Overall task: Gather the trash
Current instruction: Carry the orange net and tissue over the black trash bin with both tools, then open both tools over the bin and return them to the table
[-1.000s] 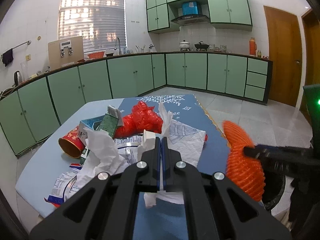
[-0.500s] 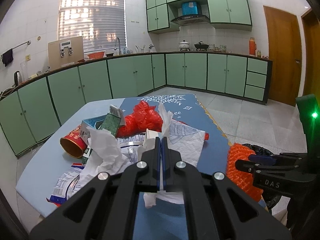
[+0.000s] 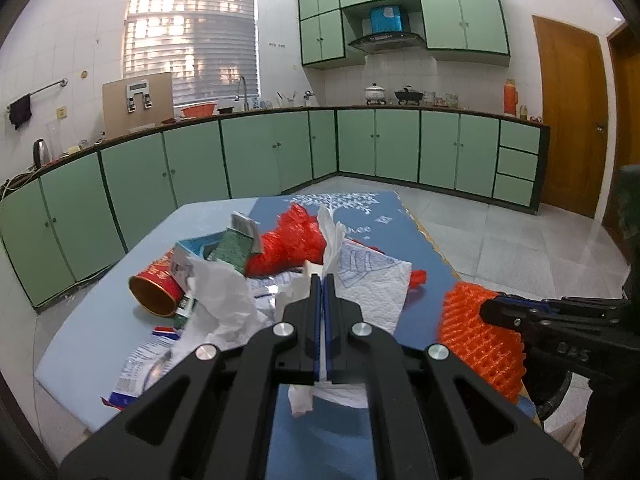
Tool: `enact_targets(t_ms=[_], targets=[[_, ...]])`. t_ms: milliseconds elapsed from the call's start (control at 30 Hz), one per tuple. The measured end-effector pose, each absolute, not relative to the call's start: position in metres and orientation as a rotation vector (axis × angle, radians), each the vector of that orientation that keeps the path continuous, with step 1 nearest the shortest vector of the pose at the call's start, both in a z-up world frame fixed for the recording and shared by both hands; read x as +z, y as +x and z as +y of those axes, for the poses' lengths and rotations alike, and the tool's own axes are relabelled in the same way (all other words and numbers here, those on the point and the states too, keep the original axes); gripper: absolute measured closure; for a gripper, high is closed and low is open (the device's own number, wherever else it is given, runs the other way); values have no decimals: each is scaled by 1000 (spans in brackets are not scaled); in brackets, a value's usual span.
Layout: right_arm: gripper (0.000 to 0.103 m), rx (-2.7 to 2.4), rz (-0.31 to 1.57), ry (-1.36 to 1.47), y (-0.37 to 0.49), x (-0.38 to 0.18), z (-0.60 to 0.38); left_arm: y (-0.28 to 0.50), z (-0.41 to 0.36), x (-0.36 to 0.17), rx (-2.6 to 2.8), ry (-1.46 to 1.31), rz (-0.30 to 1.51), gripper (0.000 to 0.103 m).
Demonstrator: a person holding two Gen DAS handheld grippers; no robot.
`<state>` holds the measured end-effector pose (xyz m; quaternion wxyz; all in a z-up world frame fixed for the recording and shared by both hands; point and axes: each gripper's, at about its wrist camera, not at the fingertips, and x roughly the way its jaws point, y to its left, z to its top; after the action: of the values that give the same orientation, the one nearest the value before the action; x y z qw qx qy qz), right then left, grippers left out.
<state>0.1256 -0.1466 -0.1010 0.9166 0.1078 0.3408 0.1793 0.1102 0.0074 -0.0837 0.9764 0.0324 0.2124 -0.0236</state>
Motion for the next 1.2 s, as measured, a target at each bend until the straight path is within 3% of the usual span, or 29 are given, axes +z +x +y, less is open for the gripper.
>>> enact_targets(t_ms=[100,200,500,867,1200], targets=[[89,420,728,191,130,-101,-130,112,17,-80,-17,51,420,102],[82,444,768,191,136,-106,-120,115,25,-79,4,43,422,102],[77,418,686,252,125,-85,-138,115,17,-71,-37,32,408,102],[77,88,616,272,97,-73,-246,128,-89,-53,-260,2,352,102],[77,-122,619,284,87,-105,-327,167,-203,-117,-406,34,525,99]])
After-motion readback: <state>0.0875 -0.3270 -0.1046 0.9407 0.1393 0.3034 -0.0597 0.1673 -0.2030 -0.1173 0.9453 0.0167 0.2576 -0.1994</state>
